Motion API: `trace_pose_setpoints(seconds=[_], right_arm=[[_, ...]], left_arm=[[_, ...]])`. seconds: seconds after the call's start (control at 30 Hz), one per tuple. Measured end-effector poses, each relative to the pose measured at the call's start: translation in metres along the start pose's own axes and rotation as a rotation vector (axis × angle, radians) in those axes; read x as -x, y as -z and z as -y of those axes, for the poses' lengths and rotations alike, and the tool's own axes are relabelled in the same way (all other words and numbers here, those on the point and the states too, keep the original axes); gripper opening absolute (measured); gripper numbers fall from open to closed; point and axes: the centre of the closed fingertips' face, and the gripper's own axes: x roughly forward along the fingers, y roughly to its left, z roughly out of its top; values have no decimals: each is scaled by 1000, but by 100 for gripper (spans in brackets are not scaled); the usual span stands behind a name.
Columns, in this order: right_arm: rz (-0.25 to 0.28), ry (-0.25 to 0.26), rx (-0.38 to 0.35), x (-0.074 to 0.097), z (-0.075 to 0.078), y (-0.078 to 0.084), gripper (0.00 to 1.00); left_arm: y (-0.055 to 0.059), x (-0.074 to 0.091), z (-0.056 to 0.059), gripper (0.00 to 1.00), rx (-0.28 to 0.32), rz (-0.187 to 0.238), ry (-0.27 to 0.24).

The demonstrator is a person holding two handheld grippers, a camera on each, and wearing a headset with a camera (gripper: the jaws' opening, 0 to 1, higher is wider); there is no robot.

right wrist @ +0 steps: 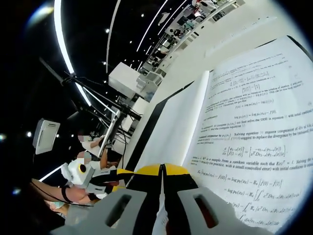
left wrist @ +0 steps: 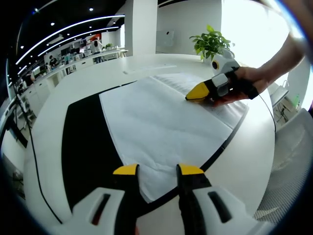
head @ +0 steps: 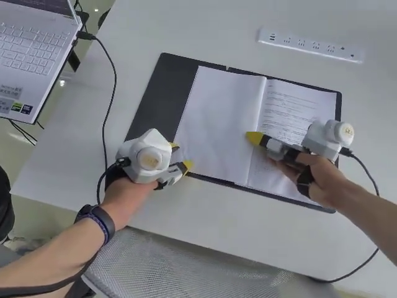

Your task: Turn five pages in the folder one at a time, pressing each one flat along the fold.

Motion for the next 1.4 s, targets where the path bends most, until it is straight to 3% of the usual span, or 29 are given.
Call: trace_pose_setpoints(seconds=[0.3, 0.53, 0.97, 1.2, 1.4], right_arm=[[-39, -30, -19, 14, -22, 46, 0], [-64, -34, -21, 21, -29, 68, 0], [-74, -3, -38, 22, -10, 66, 0], [-75, 11, -47, 22, -9, 68, 0], [-77, 10, -18, 28, -15, 65, 0]], left_arm=[[5, -7, -5, 29, 2, 5, -3], [6, -8, -6, 29, 9, 11, -6], [8, -12, -8, 29, 11, 1, 4], [10, -14, -8, 30, 10, -10, 13], [10, -14, 0, 40, -1, -38, 48]])
